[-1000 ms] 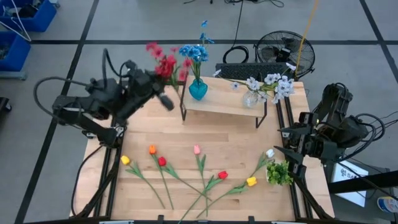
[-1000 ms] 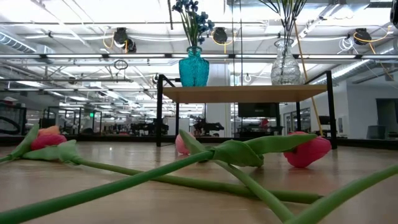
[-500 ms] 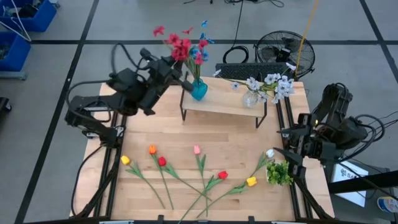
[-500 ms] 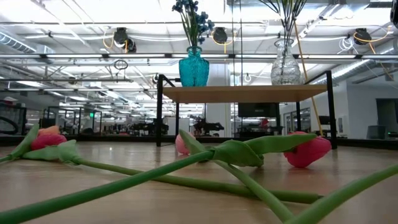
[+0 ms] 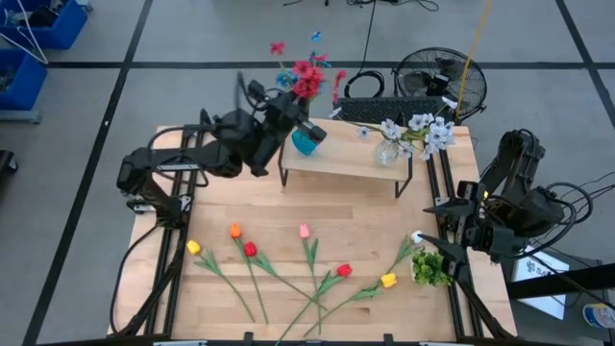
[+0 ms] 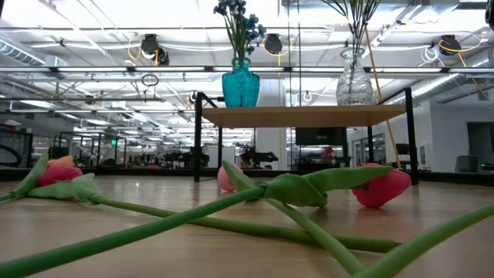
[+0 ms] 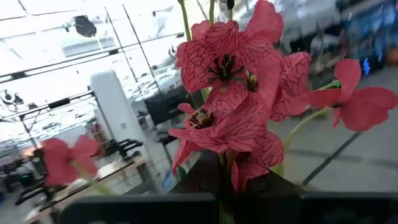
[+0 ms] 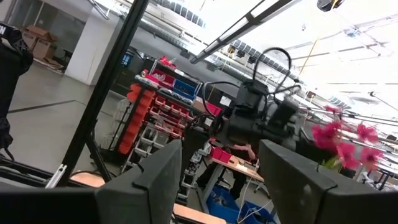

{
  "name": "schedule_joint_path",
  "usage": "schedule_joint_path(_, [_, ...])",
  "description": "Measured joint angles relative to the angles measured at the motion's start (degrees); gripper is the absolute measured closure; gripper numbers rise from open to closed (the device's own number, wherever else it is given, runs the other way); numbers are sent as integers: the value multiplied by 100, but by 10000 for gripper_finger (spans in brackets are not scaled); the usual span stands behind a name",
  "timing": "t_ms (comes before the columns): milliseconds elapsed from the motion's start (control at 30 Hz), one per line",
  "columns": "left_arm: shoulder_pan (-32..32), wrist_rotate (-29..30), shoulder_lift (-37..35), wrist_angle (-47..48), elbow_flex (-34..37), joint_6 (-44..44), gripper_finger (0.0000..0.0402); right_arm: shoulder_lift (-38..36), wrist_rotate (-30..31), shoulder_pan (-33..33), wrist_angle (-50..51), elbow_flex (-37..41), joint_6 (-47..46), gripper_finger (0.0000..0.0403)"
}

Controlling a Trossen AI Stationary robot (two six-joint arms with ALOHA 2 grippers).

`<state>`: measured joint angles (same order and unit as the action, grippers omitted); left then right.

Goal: Pick and place flowers into a vace then onto a shelf
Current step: Put the red flowers into the blue vase on the shelf

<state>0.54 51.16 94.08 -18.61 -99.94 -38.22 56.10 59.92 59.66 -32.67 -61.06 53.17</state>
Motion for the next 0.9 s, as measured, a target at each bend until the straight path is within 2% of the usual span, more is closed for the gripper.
schedule_joint_path(233, [-218,-4,-139,-933,-4,-938,391,-2,2,0,-2,0,170,195])
schedule_joint_path(900, [19,-86,-144,-797,-4,-889,391,-2,2,0,-2,0,195,195])
